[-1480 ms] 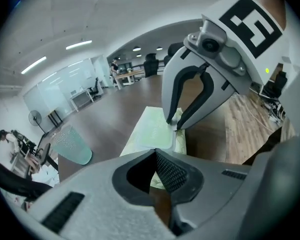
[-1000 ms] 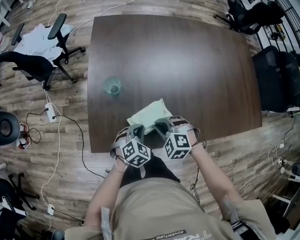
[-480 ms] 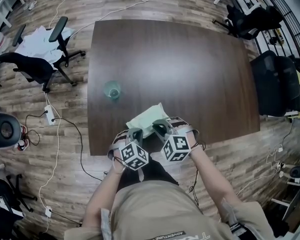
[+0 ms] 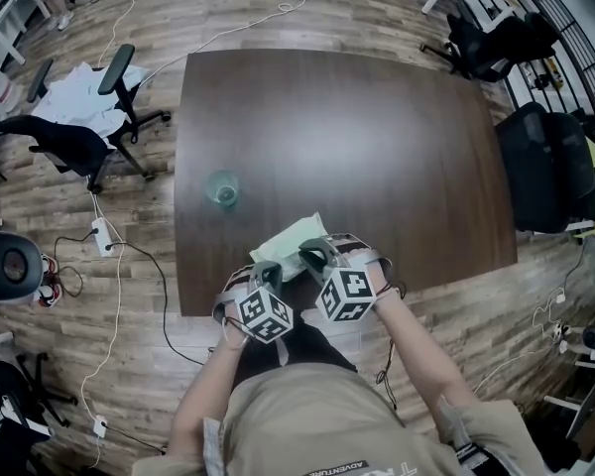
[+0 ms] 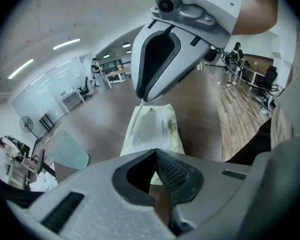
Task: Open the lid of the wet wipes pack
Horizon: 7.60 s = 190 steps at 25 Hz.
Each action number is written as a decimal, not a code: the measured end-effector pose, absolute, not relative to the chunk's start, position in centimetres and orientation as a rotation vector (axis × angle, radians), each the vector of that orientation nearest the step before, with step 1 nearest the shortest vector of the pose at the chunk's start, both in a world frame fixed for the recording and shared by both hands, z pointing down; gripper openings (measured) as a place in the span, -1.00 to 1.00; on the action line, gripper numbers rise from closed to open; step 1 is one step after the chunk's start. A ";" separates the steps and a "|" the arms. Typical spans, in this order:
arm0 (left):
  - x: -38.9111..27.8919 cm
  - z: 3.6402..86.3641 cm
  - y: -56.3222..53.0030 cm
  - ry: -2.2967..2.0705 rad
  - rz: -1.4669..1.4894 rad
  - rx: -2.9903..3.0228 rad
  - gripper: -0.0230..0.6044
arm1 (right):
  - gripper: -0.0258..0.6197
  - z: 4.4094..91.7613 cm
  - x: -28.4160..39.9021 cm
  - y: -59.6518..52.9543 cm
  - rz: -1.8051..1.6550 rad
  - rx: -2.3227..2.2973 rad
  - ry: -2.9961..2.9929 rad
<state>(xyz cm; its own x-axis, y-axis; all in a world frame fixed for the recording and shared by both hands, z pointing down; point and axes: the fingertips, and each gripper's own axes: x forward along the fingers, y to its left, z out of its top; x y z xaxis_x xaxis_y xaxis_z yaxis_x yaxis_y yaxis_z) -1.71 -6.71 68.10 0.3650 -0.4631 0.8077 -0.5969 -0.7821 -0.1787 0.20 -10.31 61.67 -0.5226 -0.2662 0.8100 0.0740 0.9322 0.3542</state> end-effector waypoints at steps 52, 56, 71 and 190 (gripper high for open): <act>-3.9 67.8 -8.7 -0.922 1.252 2.267 -0.90 | -0.83 61.4 -2.3 -16.6 -0.365 -0.001 -2.124; -3.9 68.1 -8.7 -0.921 1.246 2.264 -0.90 | -0.83 61.8 -2.6 -17.2 -0.354 -0.007 -2.123; -4.0 68.0 -8.9 -0.892 1.187 2.210 -0.90 | -0.83 63.7 -3.4 -19.1 -0.287 -0.058 -2.120; -10.2 29.4 -9.4 -1.739 0.078 2.624 -0.90 | -0.88 31.9 6.5 -11.9 0.016 1.139 -2.827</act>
<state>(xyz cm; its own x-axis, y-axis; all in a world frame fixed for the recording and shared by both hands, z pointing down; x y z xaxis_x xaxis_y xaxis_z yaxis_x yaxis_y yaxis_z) -10.23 -9.41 29.43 0.3888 -0.9205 0.0375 -0.9202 -0.3900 -0.0330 6.54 -11.86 31.90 -0.7171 -0.6911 0.0907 -0.6920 0.7214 0.0253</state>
